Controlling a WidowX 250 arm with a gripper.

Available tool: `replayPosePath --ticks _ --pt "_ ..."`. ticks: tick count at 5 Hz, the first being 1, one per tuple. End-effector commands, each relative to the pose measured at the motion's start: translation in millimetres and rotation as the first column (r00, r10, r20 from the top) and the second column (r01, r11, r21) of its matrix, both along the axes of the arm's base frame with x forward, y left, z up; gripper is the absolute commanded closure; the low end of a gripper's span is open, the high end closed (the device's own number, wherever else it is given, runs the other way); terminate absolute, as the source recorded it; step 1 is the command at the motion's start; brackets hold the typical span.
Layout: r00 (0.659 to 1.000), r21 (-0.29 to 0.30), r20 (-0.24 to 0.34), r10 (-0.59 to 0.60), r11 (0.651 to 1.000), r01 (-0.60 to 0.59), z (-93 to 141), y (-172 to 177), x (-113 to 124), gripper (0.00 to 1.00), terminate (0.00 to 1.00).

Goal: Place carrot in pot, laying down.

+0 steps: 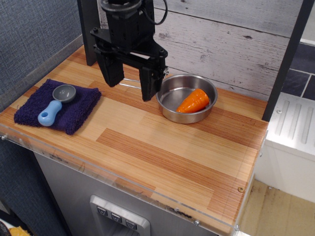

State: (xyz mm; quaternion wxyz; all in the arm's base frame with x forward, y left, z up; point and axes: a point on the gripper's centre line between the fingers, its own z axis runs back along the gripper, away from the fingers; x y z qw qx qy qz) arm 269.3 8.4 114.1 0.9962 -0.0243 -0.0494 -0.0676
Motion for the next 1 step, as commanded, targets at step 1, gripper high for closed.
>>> replayPosePath --ticks 1 --pt "0.999 -0.027 0.003 -0.048 0.999 0.048 11.8 7.4 -2.5 0.00 1.00"
